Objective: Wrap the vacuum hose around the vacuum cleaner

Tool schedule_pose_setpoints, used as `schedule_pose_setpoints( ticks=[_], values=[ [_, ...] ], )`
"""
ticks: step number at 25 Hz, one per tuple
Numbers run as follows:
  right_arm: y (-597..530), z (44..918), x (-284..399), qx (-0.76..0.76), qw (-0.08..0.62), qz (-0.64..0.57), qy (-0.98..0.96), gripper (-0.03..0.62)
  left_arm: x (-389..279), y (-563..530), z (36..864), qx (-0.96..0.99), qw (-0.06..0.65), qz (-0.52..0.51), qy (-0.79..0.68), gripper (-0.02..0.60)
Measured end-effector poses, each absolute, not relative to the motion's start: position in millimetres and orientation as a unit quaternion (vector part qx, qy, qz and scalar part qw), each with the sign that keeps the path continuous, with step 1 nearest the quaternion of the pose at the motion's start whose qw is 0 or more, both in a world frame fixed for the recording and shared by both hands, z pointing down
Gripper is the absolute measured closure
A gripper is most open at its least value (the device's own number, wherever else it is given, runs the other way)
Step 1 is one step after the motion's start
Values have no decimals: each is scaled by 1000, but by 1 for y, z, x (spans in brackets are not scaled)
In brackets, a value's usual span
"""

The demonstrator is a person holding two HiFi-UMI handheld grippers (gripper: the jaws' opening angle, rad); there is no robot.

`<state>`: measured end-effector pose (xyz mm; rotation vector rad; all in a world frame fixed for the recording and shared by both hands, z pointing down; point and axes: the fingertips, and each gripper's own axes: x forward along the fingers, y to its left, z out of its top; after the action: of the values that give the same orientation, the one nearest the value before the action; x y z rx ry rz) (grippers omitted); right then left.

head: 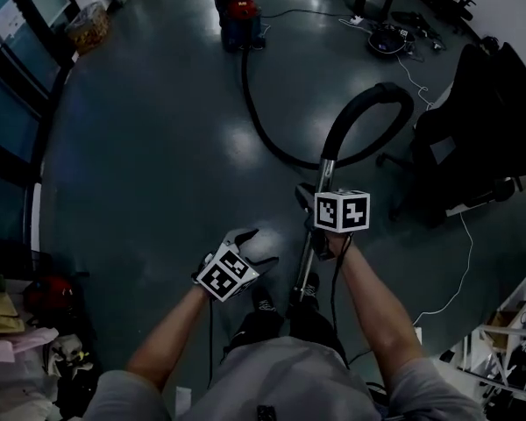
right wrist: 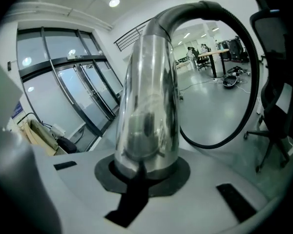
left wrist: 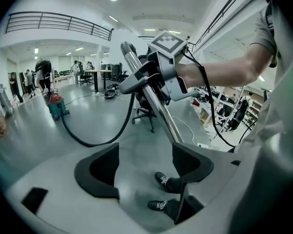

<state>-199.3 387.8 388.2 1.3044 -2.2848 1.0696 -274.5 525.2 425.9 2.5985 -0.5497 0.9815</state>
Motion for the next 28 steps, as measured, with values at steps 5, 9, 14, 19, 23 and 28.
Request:
schedule_pose_setpoints(
  ticks=[5,9,14,19,23,28],
  values=[
    [385,392,-183,408,193,351,-820,548,-249,492,400,905,91,363,-202,247],
    [386,402,-160,378,239,336,-829,548,-215,447,361,904,-3,376,-203,247],
    [395,414,-128,348,286,323,-832,548,-159,404,311,890,-135,394,-185,247],
    [403,420,-103,318,329,316,-831,548,-109,393,292,864,-230,427,-134,247],
    [407,422,-84,291,373,307,-826,548,-80,387,294,846,-252,460,-92,247],
    [417,418,-71,250,413,294,-825,548,-53,399,300,805,-307,507,1,247]
  ],
)
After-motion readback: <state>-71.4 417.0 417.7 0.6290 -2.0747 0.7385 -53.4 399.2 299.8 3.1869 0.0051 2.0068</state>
